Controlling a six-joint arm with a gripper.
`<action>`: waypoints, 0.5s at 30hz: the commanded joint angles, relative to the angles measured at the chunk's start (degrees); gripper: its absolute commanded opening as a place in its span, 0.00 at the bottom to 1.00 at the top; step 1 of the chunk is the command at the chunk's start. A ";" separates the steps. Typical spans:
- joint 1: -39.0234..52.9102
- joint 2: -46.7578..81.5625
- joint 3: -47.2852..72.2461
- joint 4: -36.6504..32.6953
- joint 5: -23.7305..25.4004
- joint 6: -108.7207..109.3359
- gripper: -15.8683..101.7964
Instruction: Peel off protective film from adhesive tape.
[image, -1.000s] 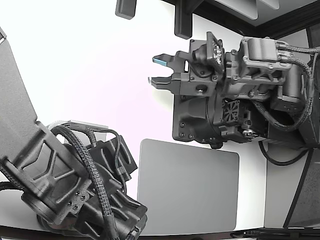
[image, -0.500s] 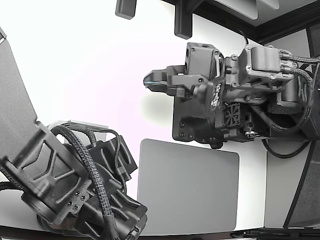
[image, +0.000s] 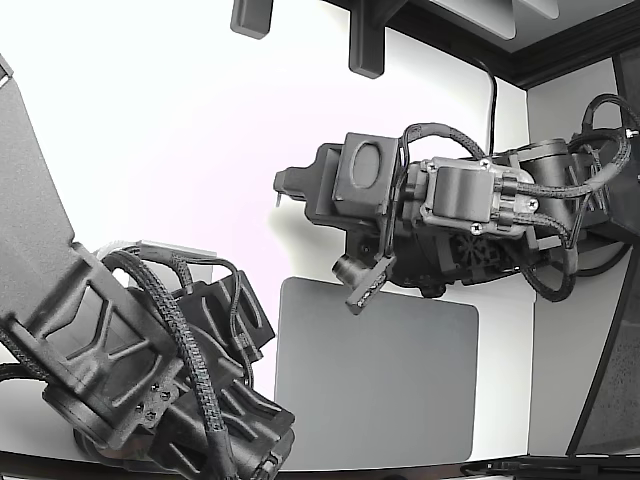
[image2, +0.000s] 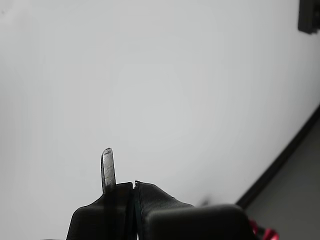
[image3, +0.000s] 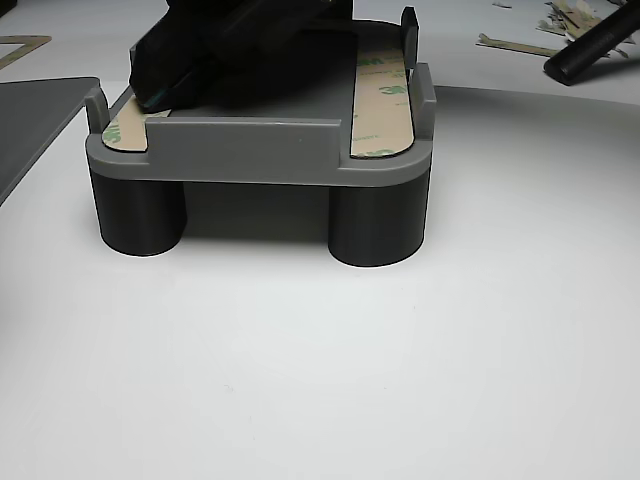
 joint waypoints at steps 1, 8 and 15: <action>1.23 -0.44 -1.32 -1.49 1.41 0.44 0.04; 5.63 -5.63 -1.93 -5.19 3.69 4.22 0.04; 6.06 -13.80 -6.42 -3.87 3.52 6.94 0.04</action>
